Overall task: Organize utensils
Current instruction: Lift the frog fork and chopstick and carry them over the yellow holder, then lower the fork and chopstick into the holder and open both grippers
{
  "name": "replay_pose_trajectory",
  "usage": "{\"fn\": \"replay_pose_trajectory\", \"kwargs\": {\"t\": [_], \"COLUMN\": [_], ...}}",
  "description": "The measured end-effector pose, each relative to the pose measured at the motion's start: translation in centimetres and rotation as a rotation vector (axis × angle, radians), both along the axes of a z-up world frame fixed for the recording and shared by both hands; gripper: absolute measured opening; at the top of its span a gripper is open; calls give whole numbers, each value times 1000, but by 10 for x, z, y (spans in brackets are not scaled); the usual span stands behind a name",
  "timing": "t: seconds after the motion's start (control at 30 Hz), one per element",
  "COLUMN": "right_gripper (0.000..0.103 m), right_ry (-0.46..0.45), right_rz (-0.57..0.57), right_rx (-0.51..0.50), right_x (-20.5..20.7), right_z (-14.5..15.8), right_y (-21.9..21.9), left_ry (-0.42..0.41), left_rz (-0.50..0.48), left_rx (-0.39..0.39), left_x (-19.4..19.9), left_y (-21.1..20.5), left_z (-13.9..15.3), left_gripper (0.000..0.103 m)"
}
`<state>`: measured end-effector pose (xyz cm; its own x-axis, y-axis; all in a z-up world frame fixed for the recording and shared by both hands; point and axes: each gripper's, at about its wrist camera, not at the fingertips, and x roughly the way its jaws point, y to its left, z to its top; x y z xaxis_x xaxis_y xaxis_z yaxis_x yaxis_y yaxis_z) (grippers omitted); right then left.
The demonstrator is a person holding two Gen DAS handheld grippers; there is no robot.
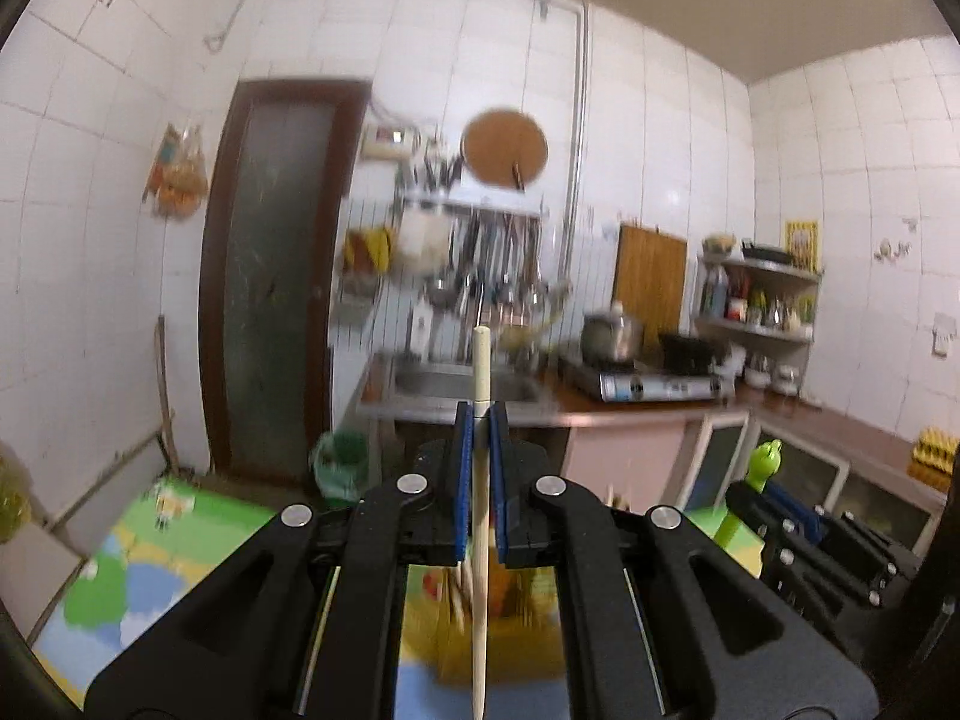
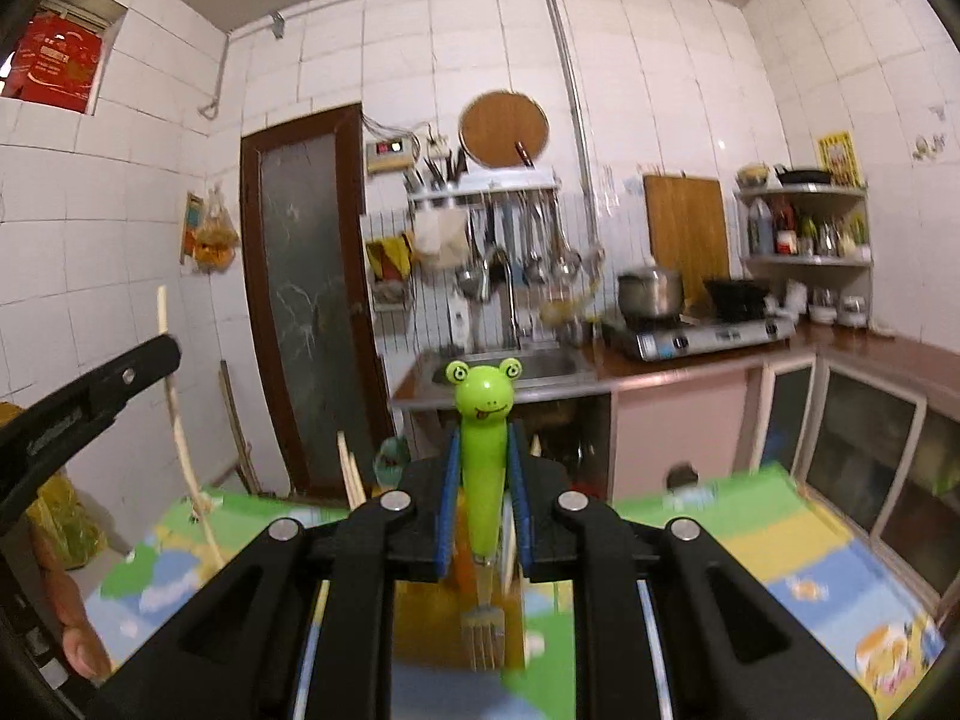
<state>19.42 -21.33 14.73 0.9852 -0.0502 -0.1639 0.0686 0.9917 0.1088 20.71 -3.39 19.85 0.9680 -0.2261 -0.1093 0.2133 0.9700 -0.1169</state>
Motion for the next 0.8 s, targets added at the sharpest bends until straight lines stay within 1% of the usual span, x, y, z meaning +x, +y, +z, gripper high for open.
{"fn": "replay_pose_trajectory", "kwargs": {"t": [0.07,0.13,0.27,0.37,0.47,0.6,0.73,0.8], "right_gripper": [16,16,16,16,16,16,16,16], "right_ry": [-8,-14,4,50,110,200,246,264], "right_rz": [9,16,32,47,58,65,62,63], "right_rx": [0,7,7,-2,13,46,47,25], "right_x": [16,34,63,84,98,113,117,118], "right_z": [10,16,9,-9,-31,-65,-87,-95], "right_y": [0,-2,-2,-3,-7,-15,-15,-13], "left_ry": [-23,-41,-44,-11,57,102,134,150], "left_rz": [3,6,9,5,-2,16,38,57], "left_rx": [-15,-27,-28,-32,-21,46,63,71], "left_x": [17,35,67,94,116,129,133,133], "left_y": [-4,-10,-21,-29,-37,-47,-41,-36], "left_z": [10,13,4,-16,-50,-83,-102,-109], "left_gripper": [4,4,4,4,4,4,5,6]}}
